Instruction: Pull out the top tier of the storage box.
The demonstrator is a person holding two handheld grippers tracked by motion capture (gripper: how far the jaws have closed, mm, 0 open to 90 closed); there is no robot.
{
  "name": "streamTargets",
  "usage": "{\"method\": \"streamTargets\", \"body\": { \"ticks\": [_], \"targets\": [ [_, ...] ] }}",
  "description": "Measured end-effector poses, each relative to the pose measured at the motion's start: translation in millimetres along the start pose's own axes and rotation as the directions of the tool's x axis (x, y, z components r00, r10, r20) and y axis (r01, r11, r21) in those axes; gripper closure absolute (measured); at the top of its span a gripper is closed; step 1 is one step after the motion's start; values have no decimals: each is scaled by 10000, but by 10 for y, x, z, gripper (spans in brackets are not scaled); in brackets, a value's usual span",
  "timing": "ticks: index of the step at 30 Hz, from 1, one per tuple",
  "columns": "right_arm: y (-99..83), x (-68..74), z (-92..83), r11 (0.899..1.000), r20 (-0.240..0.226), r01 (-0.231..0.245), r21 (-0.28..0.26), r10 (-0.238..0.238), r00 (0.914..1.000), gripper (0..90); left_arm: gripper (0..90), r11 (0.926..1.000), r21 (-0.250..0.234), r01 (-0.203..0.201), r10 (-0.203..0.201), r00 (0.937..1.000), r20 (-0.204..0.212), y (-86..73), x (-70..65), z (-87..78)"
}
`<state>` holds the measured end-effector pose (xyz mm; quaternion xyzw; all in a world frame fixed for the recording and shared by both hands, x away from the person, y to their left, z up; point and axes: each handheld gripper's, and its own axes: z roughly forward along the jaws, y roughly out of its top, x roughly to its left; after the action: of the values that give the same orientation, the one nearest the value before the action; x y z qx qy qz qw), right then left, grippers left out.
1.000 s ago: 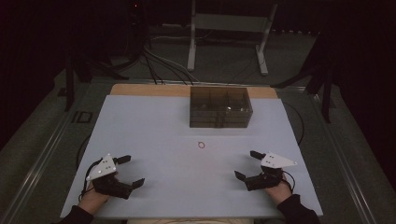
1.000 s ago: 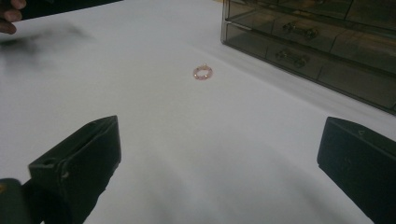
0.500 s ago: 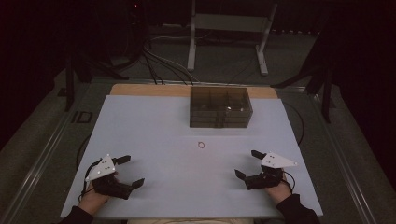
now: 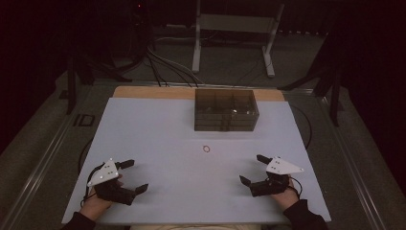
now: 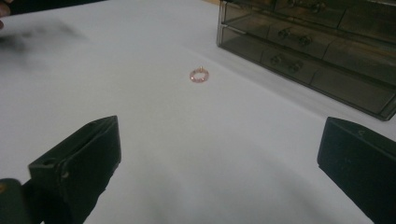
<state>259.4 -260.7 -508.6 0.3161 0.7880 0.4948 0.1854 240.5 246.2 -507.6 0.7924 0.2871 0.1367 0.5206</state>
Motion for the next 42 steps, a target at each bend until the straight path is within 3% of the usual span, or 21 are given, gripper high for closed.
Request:
{"method": "streamTargets", "body": {
  "ticks": [3, 9, 22, 31, 39, 42],
  "targets": [
    [17, 27, 0, 10000, -84, 13, -27, -13, 10000, 0, 0, 10000, -11, -11, 11, 10000, 85, 2, -10, 1],
    [96, 103, -22, 9989, -93, 473, -57, -474, 9988, 0, 0, 9999, 5, -121, 121, 9997, 214, 4, -24, 15],
    [304, 172, -43, 9939, -62, 1067, -272, -1069, 9943, 0, 0, 10000, -24, -47, 47, 9999, 117, 8, -26, 10],
    [467, 95, -47, 9871, 207, 1492, -579, -1482, 9887, 0, 0, 10000, -71, -34, 35, 9999, 103, 9, -20, 3],
    [563, 6, -16, 9819, 381, 1845, -427, -1829, 9824, 0, 0, 10000, -16, -21, 21, 9999, 99, 6, -18, 7],
    [614, -35, 11, 9767, 525, 2122, -328, -2103, 9762, 0, 0, 10000, -31, -27, 27, 10000, 78, 7, -17, 4]
  ]
}}
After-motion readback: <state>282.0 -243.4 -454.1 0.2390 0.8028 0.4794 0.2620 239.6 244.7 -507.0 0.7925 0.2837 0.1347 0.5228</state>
